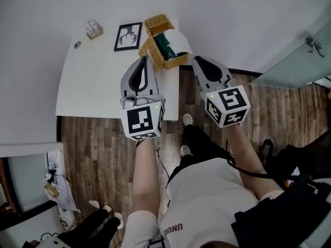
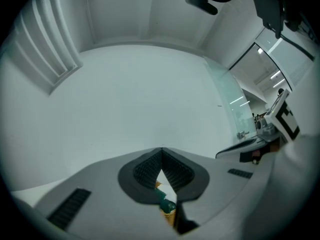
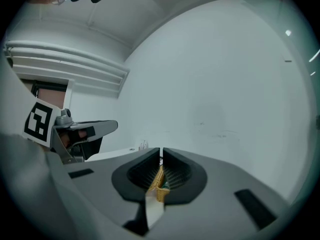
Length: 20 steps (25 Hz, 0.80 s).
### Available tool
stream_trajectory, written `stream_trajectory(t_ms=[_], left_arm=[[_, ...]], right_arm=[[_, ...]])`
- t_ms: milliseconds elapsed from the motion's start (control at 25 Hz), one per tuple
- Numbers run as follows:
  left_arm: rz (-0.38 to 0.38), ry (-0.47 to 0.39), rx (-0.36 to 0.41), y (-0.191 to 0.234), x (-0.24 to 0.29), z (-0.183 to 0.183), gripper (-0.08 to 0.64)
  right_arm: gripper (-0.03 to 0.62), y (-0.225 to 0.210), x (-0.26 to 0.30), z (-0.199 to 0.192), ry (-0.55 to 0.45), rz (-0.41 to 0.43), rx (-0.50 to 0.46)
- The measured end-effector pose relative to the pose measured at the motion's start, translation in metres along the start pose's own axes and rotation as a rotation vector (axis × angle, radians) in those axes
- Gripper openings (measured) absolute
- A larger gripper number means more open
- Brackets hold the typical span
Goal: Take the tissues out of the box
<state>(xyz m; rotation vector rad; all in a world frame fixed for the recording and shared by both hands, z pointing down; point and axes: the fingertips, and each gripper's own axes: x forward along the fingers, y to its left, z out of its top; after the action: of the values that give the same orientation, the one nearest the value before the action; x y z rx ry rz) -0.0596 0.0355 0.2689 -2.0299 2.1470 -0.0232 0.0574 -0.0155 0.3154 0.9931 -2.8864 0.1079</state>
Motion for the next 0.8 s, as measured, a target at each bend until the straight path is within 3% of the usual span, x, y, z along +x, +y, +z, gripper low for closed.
stream_trajectory(t_ms=[360,800], left_arm=[[0.016,0.043,0.008,0.020,0.058,-0.023,0.011],[0.058,0.084,0.028,0.038,0.116,-0.035,0.011]], right_arm=[[0.021,-0.035,0.061,-0.011,0.052,0.021,0.039],[0.025,-0.050,0.130,-0.030,0.163,0.165,0.053]])
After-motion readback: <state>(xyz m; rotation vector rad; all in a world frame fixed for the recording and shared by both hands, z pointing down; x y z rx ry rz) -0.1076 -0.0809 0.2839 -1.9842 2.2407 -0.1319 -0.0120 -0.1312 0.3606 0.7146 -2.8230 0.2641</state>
